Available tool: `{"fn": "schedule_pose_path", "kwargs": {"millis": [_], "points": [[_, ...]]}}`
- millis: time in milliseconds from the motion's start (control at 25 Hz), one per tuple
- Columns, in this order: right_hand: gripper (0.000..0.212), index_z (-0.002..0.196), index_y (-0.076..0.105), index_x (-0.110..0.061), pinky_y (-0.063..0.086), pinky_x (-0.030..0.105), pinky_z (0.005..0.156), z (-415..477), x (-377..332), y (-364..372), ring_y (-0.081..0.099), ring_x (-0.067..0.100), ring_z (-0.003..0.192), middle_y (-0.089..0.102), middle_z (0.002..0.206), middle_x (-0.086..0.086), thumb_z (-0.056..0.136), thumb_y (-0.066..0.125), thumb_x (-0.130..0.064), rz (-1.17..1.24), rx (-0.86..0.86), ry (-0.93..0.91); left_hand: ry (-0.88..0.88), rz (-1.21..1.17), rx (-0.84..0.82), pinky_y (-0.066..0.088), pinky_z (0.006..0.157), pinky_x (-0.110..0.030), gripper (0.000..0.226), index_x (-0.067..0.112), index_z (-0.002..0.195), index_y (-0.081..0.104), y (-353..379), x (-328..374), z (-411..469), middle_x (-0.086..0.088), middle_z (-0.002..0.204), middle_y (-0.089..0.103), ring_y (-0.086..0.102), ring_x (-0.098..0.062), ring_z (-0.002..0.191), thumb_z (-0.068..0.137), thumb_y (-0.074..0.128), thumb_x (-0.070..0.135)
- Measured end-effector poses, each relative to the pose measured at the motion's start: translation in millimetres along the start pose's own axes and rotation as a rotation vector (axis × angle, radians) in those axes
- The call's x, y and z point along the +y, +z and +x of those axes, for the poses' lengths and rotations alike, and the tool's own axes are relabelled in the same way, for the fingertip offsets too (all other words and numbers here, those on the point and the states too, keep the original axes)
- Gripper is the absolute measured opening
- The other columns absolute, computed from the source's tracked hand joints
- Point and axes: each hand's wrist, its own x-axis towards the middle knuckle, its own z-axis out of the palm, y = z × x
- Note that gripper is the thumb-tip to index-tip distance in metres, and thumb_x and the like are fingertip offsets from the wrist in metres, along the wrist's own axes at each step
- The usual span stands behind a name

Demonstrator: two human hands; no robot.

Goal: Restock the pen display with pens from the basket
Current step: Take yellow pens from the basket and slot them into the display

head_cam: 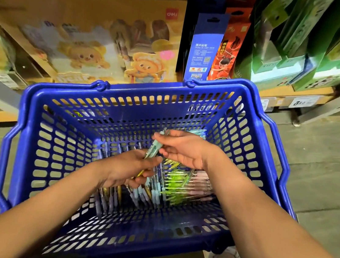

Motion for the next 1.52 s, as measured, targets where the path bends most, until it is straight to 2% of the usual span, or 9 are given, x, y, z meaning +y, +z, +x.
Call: {"fn": "schedule_pose_path", "kwargs": {"millis": [120, 240, 400, 520, 720, 840, 1120, 1400, 1520], "points": [[0.023, 0.104, 0.07, -0.003, 0.06, 0.02, 0.073, 0.7, 0.4, -5.8, 0.072, 0.013, 0.081, 0.076, 0.093, 0.009, 0.085, 0.078, -0.012, 0.005, 0.055, 0.012, 0.07, -0.011, 0.163, 0.04, 0.041, -0.022, 0.036, 0.013, 0.116, 0.055, -8.2, 4.5, -1.2, 0.004, 0.062, 0.06, 0.05, -0.01, 0.049, 0.089, 0.076, 0.024], [0.022, 0.102, 0.07, 0.003, 0.06, 0.021, 0.068, 1.2, 1.2, -9.0, 0.075, 0.017, 0.081, 0.076, 0.091, 0.013, 0.084, 0.077, -0.007, 0.223, 0.156, -0.011, 0.244, -0.551, 0.355, 0.062, 0.065, -0.025, 0.054, 0.004, 0.124, 0.057, -13.3, 3.0, -0.3, -0.009, 0.087, 0.077, 0.075, -0.017, 0.073, 0.075, 0.079, 0.011], [0.017, 0.104, 0.069, 0.006, 0.061, 0.024, 0.074, 4.2, 12.7, 13.5, 0.076, 0.021, 0.086, 0.077, 0.096, 0.017, 0.087, 0.07, 0.003, 0.369, 0.078, -0.027, 0.338, -0.774, 0.382, 0.056, 0.097, -0.037, 0.023, 0.014, 0.108, 0.066, -5.1, -4.3, 6.2, -0.009, 0.123, 0.074, 0.072, -0.022, 0.108, 0.089, 0.069, 0.025], [0.024, 0.111, 0.067, 0.002, 0.062, 0.029, 0.076, 9.6, 25.1, 33.1, 0.076, 0.024, 0.089, 0.077, 0.099, 0.017, 0.088, 0.07, 0.004, 0.315, 0.033, -0.006, 0.397, -0.839, 0.435, 0.056, 0.093, -0.038, 0.017, 0.011, 0.112, 0.063, -1.4, 1.9, 8.2, -0.011, 0.117, 0.075, 0.073, -0.021, 0.1, 0.104, 0.054, 0.023], [0.022, 0.111, 0.068, -0.013, 0.061, 0.033, 0.085, 13.1, 12.9, 11.0, 0.073, 0.022, 0.102, 0.076, 0.108, 0.008, 0.089, 0.075, -0.014, -0.395, -0.112, 0.138, 0.366, -0.816, 0.578, 0.055, 0.071, -0.036, 0.015, 0.008, 0.099, 0.05, 0.8, 8.3, 7.0, -0.005, 0.073, 0.05, 0.057, -0.02, 0.065, 0.108, 0.04, 0.013], [0.027, 0.116, 0.069, -0.007, 0.06, 0.028, 0.072, 21.1, -0.1, -33.3, 0.072, 0.026, 0.097, 0.073, 0.109, 0.013, 0.089, 0.069, -0.01, -1.043, 0.313, 0.123, 0.272, -0.779, 0.505, 0.034, 0.047, -0.025, 0.024, 0.015, 0.086, 0.044, 1.2, 10.7, 1.2, 0.0, 0.068, 0.038, 0.033, -0.012, 0.052, 0.108, 0.037, 0.016], [0.039, 0.122, 0.06, 0.002, 0.056, 0.036, 0.082, 20.3, 34.8, -66.5, 0.06, 0.021, 0.07, 0.068, 0.086, 0.008, 0.105, 0.048, -0.031, -1.303, 0.439, 0.459, 0.213, -0.648, 0.367, 0.029, 0.043, -0.022, 0.02, 0.019, 0.085, 0.045, -2.4, 0.8, -5.6, 0.004, 0.062, 0.037, 0.029, -0.01, 0.049, 0.105, 0.044, 0.022], [0.014, 0.096, 0.055, -0.002, 0.055, 0.023, 0.053, 25.8, 29.7, -70.0, 0.054, 0.014, 0.062, 0.055, 0.077, 0.008, 0.105, 0.047, -0.009, -0.676, 0.451, 0.539, 0.19, -0.636, 0.405, 0.032, 0.04, -0.024, 0.021, 0.017, 0.086, 0.046, 3.4, -5.0, -5.2, 0.004, 0.061, 0.041, 0.032, -0.011, 0.046, 0.107, 0.043, 0.022], [0.012, 0.111, 0.057, -0.001, 0.061, 0.026, 0.071, 20.5, 22.5, -64.2, 0.062, 0.014, 0.075, 0.06, 0.086, 0.011, 0.104, 0.049, -0.004, -0.396, 0.453, 0.475, 0.19, -0.63, 0.415, 0.032, 0.04, -0.024, 0.021, 0.017, 0.086, 0.046, 2.2, -3.1, -6.7, 0.003, 0.06, 0.04, 0.032, -0.011, 0.046, 0.107, 0.042, 0.02]]}}
